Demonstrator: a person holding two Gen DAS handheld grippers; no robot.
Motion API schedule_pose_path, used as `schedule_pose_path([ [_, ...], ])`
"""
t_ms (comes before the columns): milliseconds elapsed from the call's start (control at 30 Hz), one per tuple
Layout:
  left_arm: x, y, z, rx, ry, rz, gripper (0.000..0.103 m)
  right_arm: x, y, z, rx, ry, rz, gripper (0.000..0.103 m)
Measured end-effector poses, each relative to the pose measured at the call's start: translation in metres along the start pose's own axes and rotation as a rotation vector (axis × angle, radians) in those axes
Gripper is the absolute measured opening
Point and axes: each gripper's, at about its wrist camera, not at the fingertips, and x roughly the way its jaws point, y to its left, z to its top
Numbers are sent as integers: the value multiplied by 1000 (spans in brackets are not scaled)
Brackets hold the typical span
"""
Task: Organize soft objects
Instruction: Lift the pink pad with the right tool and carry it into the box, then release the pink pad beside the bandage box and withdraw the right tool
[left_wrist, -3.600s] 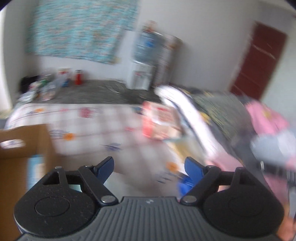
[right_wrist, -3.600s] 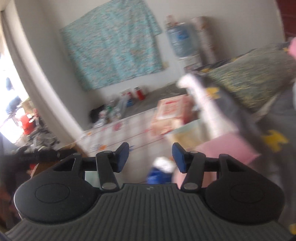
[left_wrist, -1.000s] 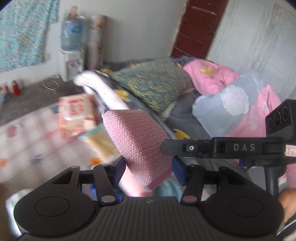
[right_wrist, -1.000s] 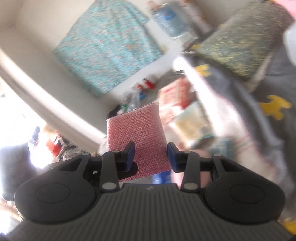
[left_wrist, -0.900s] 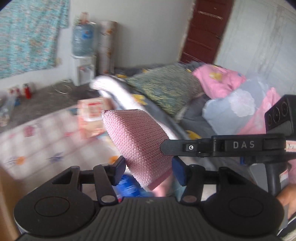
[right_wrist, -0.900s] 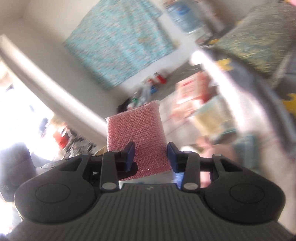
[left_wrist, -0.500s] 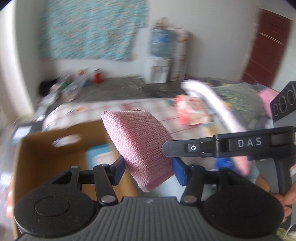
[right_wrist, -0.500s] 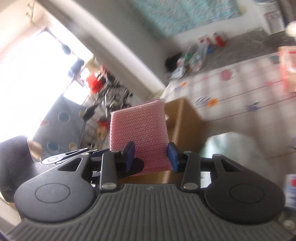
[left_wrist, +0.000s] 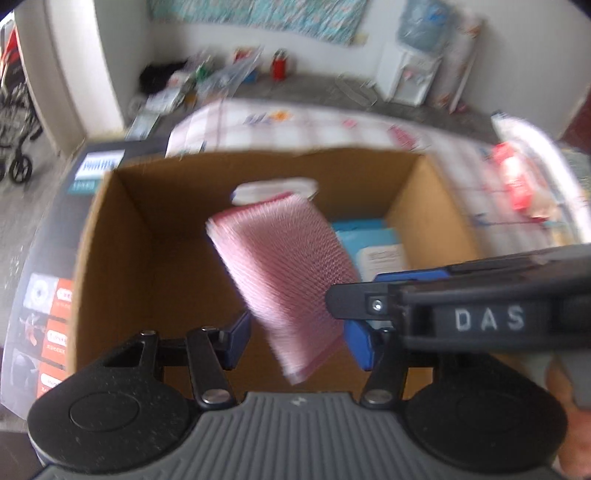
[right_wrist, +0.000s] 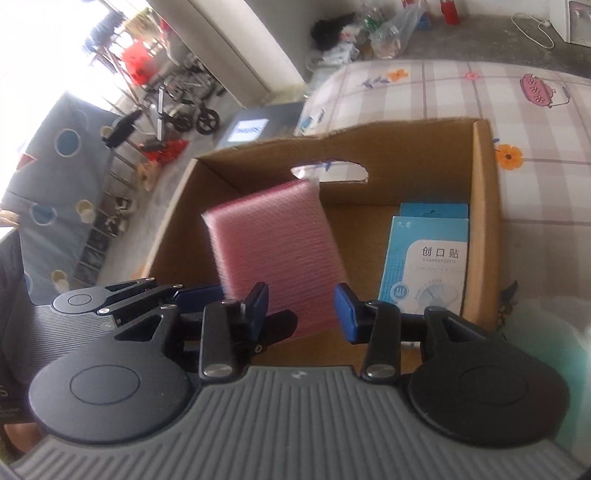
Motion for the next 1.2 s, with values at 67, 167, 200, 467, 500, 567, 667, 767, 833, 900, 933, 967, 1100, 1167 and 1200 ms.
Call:
schedule_pose_path([
  [67, 22, 7, 1, -12, 54, 22, 56, 20, -6, 2, 17, 31, -29, 40],
  [167, 37, 19, 1, -69, 101, 38, 53, 24, -9, 2, 31, 31, -16, 38],
  [200, 36, 23, 1, -89, 97, 28, 53, 21, -7, 2, 27, 20, -5, 38],
  [467, 28, 55, 19, -252, 63, 31, 65, -41, -23, 11, 4, -133, 52, 39],
  [500, 32, 58, 23, -280, 64, 35, 67, -47, -25, 11, 7, -145, 55, 39],
  [567, 41, 63, 29, -329, 70, 38, 68, -54, -28, 10, 4, -161, 59, 39],
  [667, 56, 57, 38, -315, 55, 40, 68, -57, -32, 9, -7, -158, 47, 39],
  [767, 64, 39, 41, -186, 14, 73, 68, -57, -33, 4, -26, -156, 23, 40],
  [833, 63, 30, 40, -122, 16, 53, 68, -54, -34, 2, -25, -151, 24, 40],
  [900, 62, 25, 39, -110, 31, 23, 67, -50, -36, 2, -20, -147, 32, 40],
  [933, 62, 23, 38, -106, 35, 6, 67, -49, -37, 3, -21, -146, 34, 40],
  [967, 61, 19, 36, -92, 33, 0, 67, -48, -36, 3, -23, -146, 35, 40],
  [1100, 62, 11, 35, -48, 24, 18, 67, -49, -40, 2, -27, -153, 33, 40],
  [1167, 60, 12, 35, -66, 31, 13, 68, -52, -44, 1, -20, -157, 36, 40],
  [1200, 61, 9, 37, -77, 32, 13, 68, -55, -45, 1, -17, -165, 40, 41],
])
